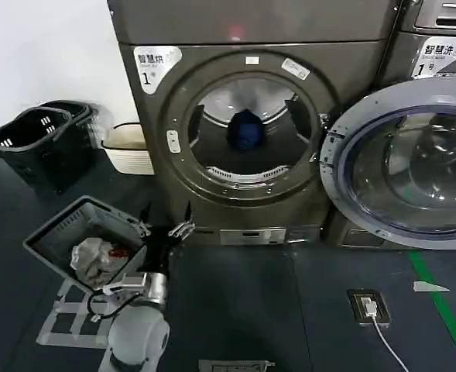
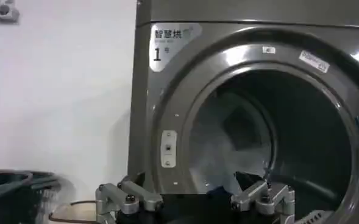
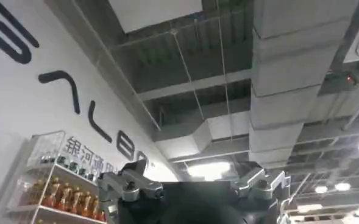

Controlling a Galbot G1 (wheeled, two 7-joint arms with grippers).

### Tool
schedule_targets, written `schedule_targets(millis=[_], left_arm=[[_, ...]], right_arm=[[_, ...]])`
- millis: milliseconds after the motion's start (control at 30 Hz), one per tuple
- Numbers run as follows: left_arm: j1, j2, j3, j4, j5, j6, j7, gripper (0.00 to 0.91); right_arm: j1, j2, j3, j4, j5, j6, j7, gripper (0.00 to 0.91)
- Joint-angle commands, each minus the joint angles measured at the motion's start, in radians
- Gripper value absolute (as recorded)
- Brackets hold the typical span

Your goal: Grasp the clothes from the dryer.

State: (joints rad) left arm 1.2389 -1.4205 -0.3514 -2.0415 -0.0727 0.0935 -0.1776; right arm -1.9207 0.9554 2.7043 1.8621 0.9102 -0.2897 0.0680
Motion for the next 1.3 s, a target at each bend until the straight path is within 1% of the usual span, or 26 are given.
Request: schedule_targets(millis=[33,800,1000,1200,1300], left_arm=[[-0.001,0.000,-0.001,-0.001,-0.002,0.001,0.000,0.907],[-0.016,-0.006,-0.004,0.001,-0.006,0.008,0.020,0.907],[-0.018,-0.006,-0.004,0.004,-0.007,0.006,0.024,0.907],[-0.024,-0.008,0.001,0.008,-0.007,0.008,0.026,0.907],[-0.022,-0.008,0.000,0.008,-0.006,0.008,0.027,0.907]], right_arm=[[0.000,-0.001,0.000,0.001,0.007,0.006,-0.002,0.907],[-0.005,0.003,0.009,0.000,0.007,0.010,-0.007,0.907],[-0.008,0.002,0.005,-0.003,0.034,0.082,0.000,0.907],[-0.007,0.003,0.004,-0.001,0.043,0.083,0.003,0.907],[-0.007,0.004,0.002,-0.002,0.043,0.103,-0.002,0.907]])
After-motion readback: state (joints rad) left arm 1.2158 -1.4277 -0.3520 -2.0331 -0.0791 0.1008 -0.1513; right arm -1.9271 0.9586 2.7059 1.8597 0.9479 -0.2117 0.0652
